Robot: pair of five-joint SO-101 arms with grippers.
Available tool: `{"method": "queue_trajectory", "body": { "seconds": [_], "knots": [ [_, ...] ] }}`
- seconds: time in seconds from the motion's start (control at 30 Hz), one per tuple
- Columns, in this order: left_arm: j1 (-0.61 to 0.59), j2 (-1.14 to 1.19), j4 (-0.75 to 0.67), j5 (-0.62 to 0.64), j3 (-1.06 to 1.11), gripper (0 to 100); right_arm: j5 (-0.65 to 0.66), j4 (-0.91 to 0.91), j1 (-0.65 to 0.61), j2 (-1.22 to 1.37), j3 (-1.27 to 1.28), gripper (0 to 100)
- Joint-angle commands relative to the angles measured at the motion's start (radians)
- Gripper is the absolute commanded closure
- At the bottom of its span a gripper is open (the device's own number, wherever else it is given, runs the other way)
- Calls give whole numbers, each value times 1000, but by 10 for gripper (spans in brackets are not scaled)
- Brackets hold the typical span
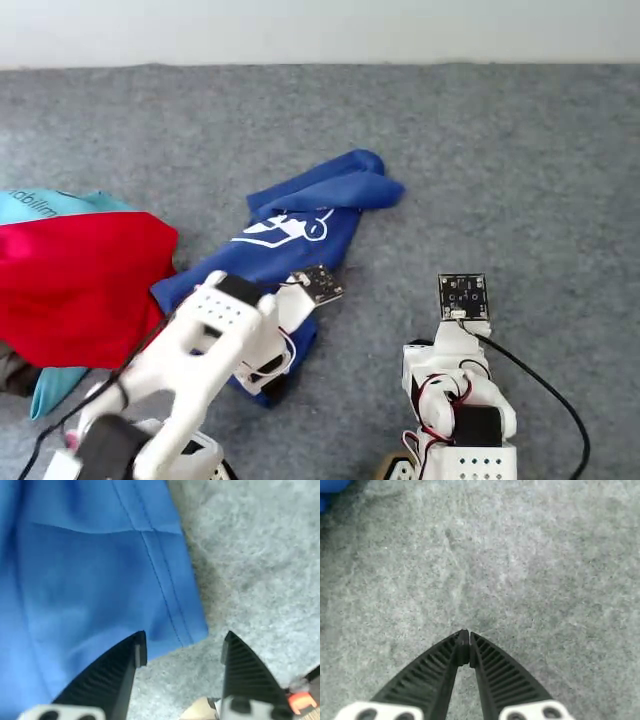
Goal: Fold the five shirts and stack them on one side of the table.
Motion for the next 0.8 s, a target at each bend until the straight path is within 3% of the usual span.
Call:
{"method": "queue_trajectory", "body": {
  "seconds": [0.0,0.3,0.5,0.63,0.77],
  "knots": [
    [-2,91,-11,6,-62,754,-9,-8,-1,-7,14,990],
    [0,245,-89,8,-71,826,-9,-8,1,-7,14,990],
    [3,293,-130,0,-84,987,-9,-8,1,-7,14,990],
    [-20,292,-72,8,-168,987,-8,-16,1,-7,14,990],
    [-66,253,84,64,-384,987,-2,-48,19,-10,12,990]
  ]
}}
